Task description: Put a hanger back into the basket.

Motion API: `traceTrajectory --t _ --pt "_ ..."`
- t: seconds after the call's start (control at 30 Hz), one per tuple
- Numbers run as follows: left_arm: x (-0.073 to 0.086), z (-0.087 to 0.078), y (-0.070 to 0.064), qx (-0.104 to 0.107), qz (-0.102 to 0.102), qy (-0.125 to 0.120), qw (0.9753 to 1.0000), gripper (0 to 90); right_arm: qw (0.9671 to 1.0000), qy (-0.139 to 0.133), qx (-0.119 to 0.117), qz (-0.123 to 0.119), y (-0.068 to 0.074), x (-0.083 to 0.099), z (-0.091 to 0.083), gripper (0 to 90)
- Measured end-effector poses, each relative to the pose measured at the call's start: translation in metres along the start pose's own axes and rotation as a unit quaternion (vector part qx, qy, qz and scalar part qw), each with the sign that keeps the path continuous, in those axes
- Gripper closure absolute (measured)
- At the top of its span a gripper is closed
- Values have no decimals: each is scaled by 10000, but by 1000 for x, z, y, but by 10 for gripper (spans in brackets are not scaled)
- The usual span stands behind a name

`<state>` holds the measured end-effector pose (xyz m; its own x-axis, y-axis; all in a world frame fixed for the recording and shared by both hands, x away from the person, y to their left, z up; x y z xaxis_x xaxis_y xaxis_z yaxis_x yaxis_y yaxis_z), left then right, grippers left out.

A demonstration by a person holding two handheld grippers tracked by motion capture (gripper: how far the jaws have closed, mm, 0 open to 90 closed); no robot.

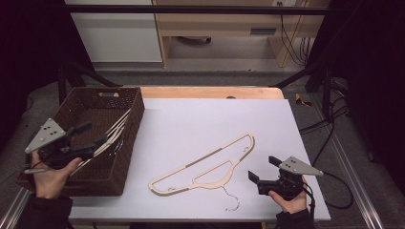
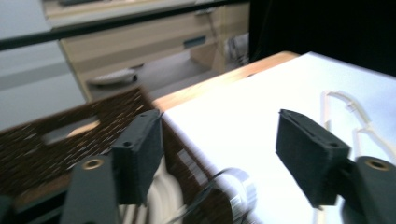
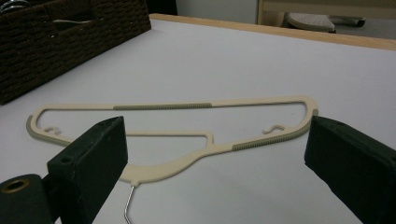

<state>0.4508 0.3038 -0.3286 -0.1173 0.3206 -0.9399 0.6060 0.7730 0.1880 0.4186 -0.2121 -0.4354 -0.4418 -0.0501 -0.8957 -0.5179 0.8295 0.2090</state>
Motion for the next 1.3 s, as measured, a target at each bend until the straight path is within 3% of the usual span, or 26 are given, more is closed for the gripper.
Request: traceTrajectory --t 0.2,0.37,0.47,0.67,0.9,1.13,1.3 --pt "-6 25 -47 462 27 -235 9987 154 10000 -32 46 -12 1 -1 -1 74" --pt "-4 39 -77 775 70 -223 9967 99 9999 -62 70 90 3 -2 -2 82" --pt "2 49 -97 994 -14 -248 9947 96 10000 -3 76 10 2 -1 0 82" --pt "24 68 -127 1250 48 35 9921 87 10000 83 30 -3 7 2 3 80" --pt "52 86 -145 1474 51 541 9876 78 9999 169 -9 -25 13 5 10 86" --pt "69 98 -155 1645 0 771 9834 78 9989 450 -50 -79 25 14 22 107" --pt "80 103 -157 1660 -22 909 9819 79 9971 741 -84 -116 34 24 32 153"
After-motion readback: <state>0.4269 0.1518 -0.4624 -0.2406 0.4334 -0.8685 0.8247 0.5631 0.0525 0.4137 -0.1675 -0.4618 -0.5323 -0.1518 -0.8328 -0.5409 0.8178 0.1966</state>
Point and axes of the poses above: each handheld gripper's, and its own axes: z roughly forward along the jaws, x roughly out of its underside, y roughly to its left, the point moved 4 cm from there along z, roughly forward along the jaws, and after that the axes turned 6 degrees about z, right-handed, at the moved point
